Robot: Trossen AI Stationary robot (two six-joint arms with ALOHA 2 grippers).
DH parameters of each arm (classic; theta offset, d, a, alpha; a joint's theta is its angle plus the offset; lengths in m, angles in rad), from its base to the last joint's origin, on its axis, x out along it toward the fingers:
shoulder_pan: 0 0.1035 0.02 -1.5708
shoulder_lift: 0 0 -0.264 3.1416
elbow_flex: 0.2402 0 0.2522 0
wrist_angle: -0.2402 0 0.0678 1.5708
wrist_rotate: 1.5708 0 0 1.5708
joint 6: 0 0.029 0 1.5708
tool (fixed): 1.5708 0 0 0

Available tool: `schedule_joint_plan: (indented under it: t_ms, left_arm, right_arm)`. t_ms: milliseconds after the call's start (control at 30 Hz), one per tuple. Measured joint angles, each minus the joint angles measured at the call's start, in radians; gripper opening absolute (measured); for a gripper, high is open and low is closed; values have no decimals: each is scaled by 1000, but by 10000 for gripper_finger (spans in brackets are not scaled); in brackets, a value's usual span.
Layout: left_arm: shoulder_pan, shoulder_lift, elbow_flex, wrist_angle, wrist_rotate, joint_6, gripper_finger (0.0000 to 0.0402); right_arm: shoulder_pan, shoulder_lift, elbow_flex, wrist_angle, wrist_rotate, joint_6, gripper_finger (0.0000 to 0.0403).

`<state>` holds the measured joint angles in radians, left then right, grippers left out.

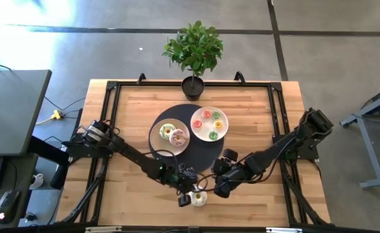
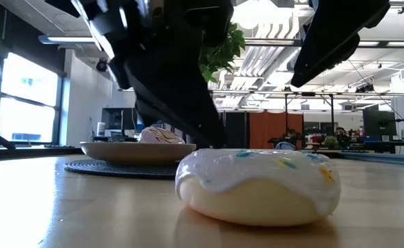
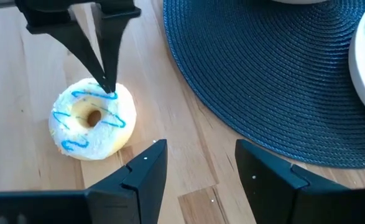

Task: Pick & Place donuts
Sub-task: Put the big white donut on the left white plate

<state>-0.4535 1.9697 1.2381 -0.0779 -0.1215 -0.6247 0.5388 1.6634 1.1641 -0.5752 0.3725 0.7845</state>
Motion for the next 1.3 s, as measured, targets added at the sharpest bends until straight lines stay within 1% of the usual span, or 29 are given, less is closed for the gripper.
schedule_joint_plan:
  t_ms: [133,333,400,533,600,700,833,933,1100,1200,1300]
  left_arm:
    - [19,0,0,8,4,1,7]
    - [41,0,0,62,34,121,7]
    - [41,-1,0,76,43,111,7]
    - [49,-1,0,83,65,18,7]
    - [51,-1,0,82,84,21,7]
    - [51,-1,0,85,87,74,11]
    - [50,-2,0,84,95,101,35]
    - [49,-2,0,80,118,102,67]
    - [47,-2,0,75,124,105,117]
    - [45,-2,-1,76,114,106,133]
    - [48,12,-4,84,108,100,137]
  right_arm:
    - [0,0,0,5,0,-4,186]
    - [0,0,0,5,3,-7,186]
    - [0,0,0,5,3,-8,186]
    - [0,0,0,5,6,-8,185]
    - [0,0,0,6,14,-8,185]
    - [0,0,0,6,24,-8,185]
    - [0,0,0,6,26,-8,186]
    - [0,0,0,6,26,-8,186]
    - [0,0,0,6,36,-8,186]
    - [0,0,0,6,37,-8,186]
    - [0,0,0,6,37,-8,186]
